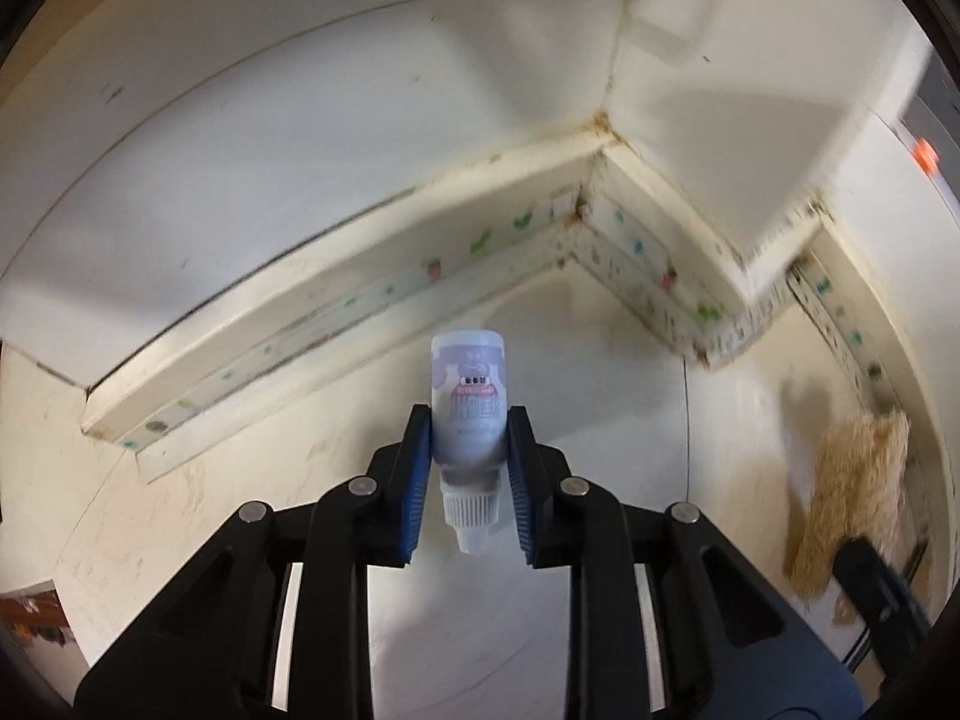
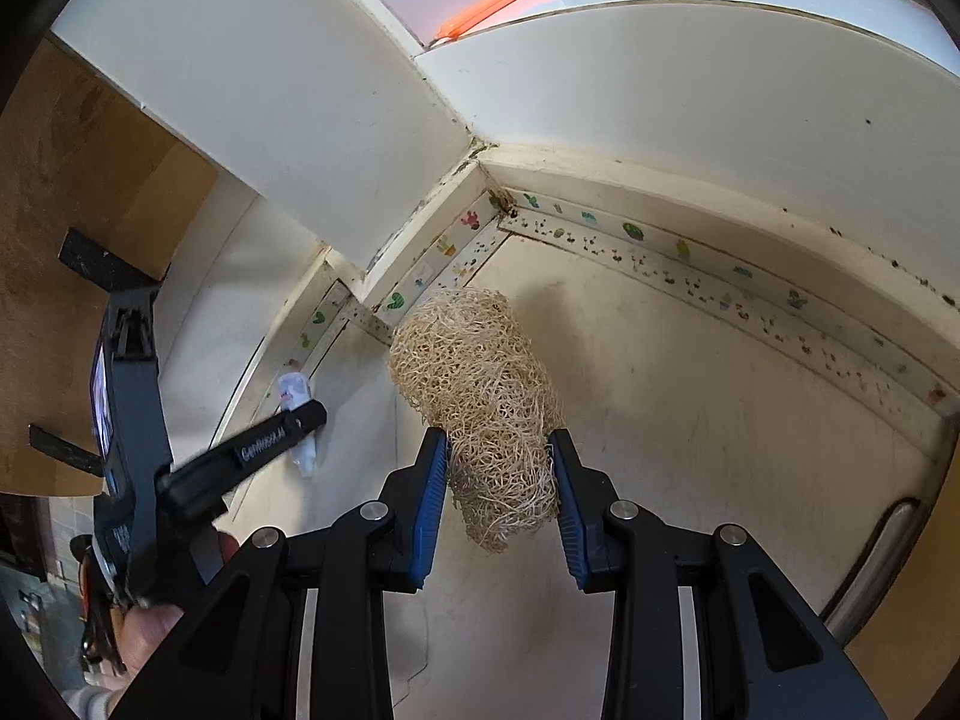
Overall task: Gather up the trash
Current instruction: 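Carry the bottle and sponge down over the floor bin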
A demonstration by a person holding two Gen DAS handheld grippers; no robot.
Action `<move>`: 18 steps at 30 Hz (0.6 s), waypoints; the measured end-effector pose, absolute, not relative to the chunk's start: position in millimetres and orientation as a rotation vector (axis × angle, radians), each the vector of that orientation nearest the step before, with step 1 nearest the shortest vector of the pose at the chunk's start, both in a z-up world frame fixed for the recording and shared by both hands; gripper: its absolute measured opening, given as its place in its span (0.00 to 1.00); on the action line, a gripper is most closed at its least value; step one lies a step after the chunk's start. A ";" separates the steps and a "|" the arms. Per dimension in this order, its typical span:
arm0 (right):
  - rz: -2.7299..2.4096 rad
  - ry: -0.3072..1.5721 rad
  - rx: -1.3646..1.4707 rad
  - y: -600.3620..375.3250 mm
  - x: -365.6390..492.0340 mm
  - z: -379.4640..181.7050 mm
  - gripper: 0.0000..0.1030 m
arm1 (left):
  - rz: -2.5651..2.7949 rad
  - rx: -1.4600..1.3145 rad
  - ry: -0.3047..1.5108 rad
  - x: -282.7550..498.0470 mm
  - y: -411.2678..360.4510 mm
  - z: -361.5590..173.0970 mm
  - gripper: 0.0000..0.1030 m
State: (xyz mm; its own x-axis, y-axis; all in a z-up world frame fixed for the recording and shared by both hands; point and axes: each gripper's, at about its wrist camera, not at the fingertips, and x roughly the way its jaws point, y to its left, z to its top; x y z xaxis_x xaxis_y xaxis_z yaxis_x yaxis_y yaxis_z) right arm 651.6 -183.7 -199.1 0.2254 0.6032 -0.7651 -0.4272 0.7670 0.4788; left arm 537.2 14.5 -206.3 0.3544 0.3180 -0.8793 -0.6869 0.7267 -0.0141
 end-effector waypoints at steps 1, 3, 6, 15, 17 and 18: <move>0.716 1.142 0.181 -183.9 648.5 -198.3 0.32 | 0.660 -0.412 1.020 534.8 10.7 -207.6 0.20; 0.721 1.149 0.188 -185.1 639.4 -196.8 0.32 | 0.633 -0.393 1.028 521.7 5.1 -206.0 0.20; 0.713 1.142 0.185 -188.3 621.6 -190.7 0.32 | 0.579 -0.369 1.036 499.9 -2.8 -199.0 0.20; 0.696 1.098 0.211 -200.9 534.6 -153.5 0.32 | 0.355 -0.276 1.035 400.8 -22.2 -149.8 0.20; 0.688 1.080 0.216 -203.2 509.0 -143.2 0.32 | 0.303 -0.259 1.024 363.2 -19.1 -136.0 0.20; 0.678 1.066 0.218 -204.5 491.9 -136.7 0.32 | 0.279 -0.251 1.016 343.9 -16.6 -128.9 0.20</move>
